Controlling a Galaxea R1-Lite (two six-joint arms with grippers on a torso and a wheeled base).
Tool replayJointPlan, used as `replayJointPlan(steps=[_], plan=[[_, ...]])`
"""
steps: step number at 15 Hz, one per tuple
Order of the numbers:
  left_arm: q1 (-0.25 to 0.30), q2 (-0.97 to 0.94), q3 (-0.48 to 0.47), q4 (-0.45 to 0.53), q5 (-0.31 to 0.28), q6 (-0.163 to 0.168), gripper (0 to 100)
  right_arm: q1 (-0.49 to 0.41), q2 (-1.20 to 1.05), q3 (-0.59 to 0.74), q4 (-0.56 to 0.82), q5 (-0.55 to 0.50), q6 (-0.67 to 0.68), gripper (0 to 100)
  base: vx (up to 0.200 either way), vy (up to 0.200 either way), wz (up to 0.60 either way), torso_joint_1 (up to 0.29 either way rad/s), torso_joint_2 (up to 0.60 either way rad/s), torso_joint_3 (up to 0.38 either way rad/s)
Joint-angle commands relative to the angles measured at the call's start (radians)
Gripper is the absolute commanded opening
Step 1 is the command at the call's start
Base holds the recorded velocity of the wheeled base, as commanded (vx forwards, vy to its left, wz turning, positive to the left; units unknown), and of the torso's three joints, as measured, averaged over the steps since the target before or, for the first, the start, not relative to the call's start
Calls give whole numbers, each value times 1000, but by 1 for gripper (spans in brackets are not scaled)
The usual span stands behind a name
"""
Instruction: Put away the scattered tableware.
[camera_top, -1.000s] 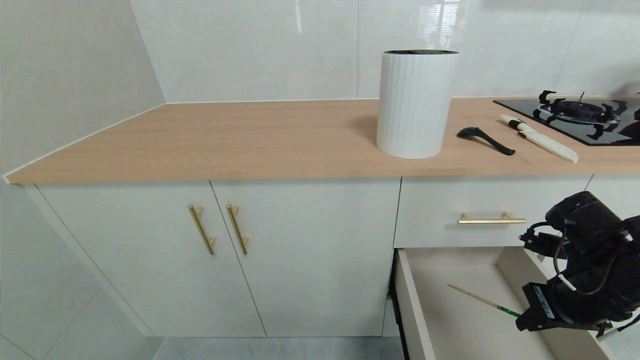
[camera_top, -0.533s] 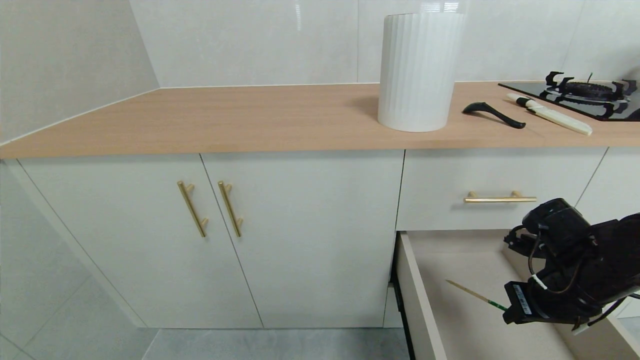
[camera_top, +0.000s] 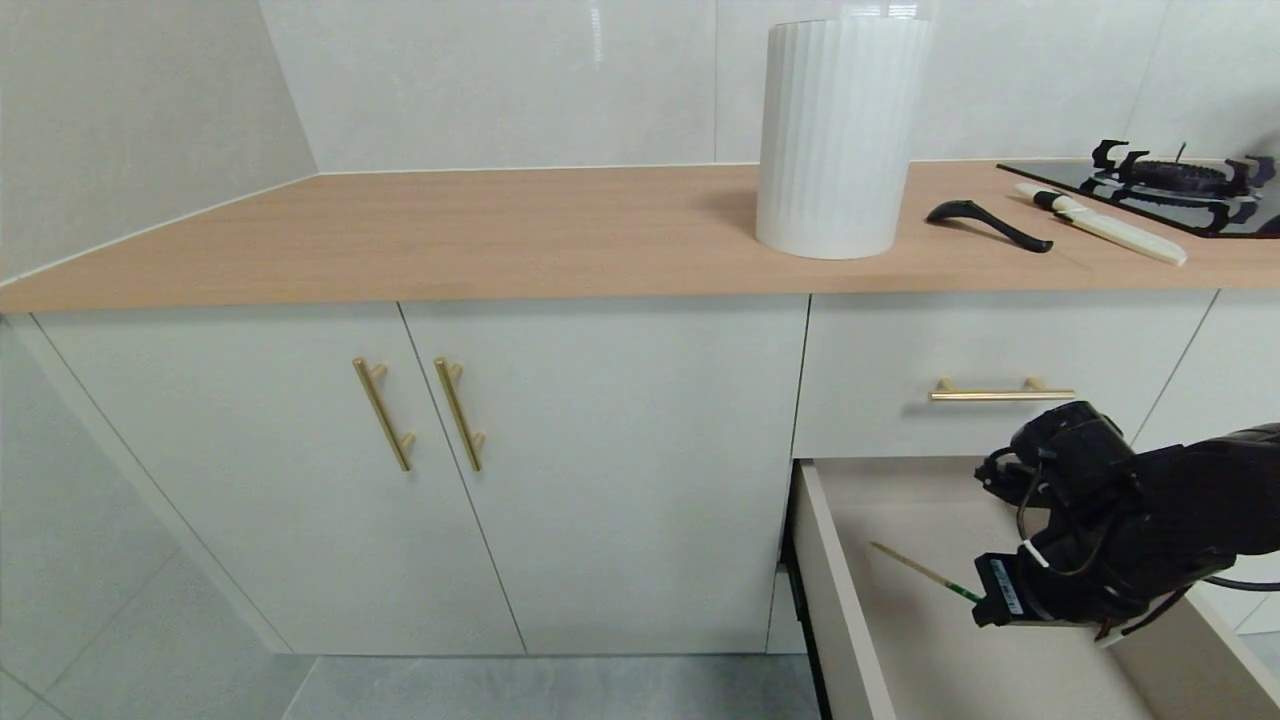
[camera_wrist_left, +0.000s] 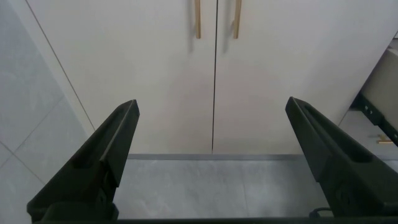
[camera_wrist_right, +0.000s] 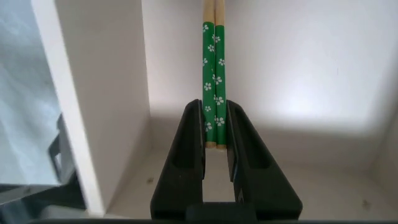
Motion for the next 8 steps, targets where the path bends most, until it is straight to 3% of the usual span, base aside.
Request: replayJointPlan(steps=[1, 8], plan=[[0, 2, 0, 0, 1, 0, 100, 1, 104, 2, -67, 0, -8, 0, 0, 0, 0, 0, 0, 0], [0, 2, 0, 0, 1, 0, 100, 11, 248, 45, -250, -32, -8, 0, 0, 0, 0, 0, 0, 0]])
